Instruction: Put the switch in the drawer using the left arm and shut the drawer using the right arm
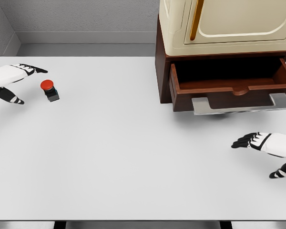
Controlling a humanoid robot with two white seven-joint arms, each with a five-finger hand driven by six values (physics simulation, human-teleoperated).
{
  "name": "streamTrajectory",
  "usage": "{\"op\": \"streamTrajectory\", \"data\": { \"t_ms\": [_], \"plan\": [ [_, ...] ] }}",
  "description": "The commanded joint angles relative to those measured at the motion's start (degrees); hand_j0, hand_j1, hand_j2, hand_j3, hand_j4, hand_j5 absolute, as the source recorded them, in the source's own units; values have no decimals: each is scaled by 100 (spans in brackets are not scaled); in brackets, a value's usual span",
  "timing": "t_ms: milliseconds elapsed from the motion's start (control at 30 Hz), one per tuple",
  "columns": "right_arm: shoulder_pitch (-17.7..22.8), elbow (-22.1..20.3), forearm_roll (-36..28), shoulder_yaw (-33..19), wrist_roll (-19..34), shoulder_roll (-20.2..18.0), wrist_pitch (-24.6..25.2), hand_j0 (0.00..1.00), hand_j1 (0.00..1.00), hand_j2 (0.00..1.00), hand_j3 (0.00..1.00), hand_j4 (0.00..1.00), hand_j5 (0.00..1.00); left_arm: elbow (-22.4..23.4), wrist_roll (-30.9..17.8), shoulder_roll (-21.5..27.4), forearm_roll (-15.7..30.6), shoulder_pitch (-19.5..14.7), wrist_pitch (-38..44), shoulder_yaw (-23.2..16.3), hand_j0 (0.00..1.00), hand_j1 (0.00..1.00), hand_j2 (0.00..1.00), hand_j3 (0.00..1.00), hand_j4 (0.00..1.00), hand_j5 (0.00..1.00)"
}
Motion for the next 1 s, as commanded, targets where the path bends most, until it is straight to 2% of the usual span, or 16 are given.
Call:
{"op": "streamTrajectory", "data": {
  "t_ms": [0, 200, 267, 300, 367, 467, 533, 600, 800, 967],
  "plan": [
    [0, -3, -41, 20, -2, -11, 15, 100, 100, 100, 100, 100, 100, 7, 0, 4, 36, 0, 8, 9, 100, 100, 100, 100, 100, 100],
    [-114, -3, -32, 11, -2, -2, 15, 98, 98, 98, 98, 98, 98, -2, -26, -93, -8, -9, 8, -9, 100, 100, 100, 100, 100, 100],
    [-114, -3, -41, -103, -2, 33, 15, 63, 63, 63, 63, 63, 63, -2, -27, -286, -281, -70, 8, -9, 100, 100, 100, 100, 100, 100],
    [-97, 6, -41, -191, -2, 33, 15, 57, 57, 57, 57, 57, 57, -2, -27, -313, -377, -79, 8, 0, 100, 100, 100, 100, 100, 100],
    [26, 15, -67, -674, -2, 60, 15, 58, 58, 58, 58, 58, 58, 7, -27, -409, -509, -88, 8, 0, 100, 100, 100, 100, 100, 100],
    [676, 24, -103, -1544, -2, 253, 15, 57, 57, 57, 57, 57, 57, 7, -18, -585, -843, -132, 8, 0, 100, 100, 100, 100, 100, 100],
    [1133, 24, -472, -2186, -2, 411, 15, 58, 58, 58, 58, 58, 58, 200, -9, -612, -887, -193, 8, -9, 100, 100, 100, 100, 100, 100],
    [1283, 15, -630, -2528, -2, 481, 15, 58, 58, 58, 58, 58, 58, 262, -9, -612, -958, -219, 8, -9, 98, 98, 98, 98, 98, 98],
    [1301, 6, -779, -2538, -2, 446, 15, 58, 58, 58, 58, 58, 58, 262, -9, -620, -1204, -290, 8, -9, 87, 87, 87, 87, 87, 87],
    [1301, 6, -815, -2529, -2, 429, 15, 58, 58, 58, 58, 58, 58, 253, -9, -620, -1204, -299, 8, -9, 84, 84, 84, 84, 84, 84]
  ]
}}
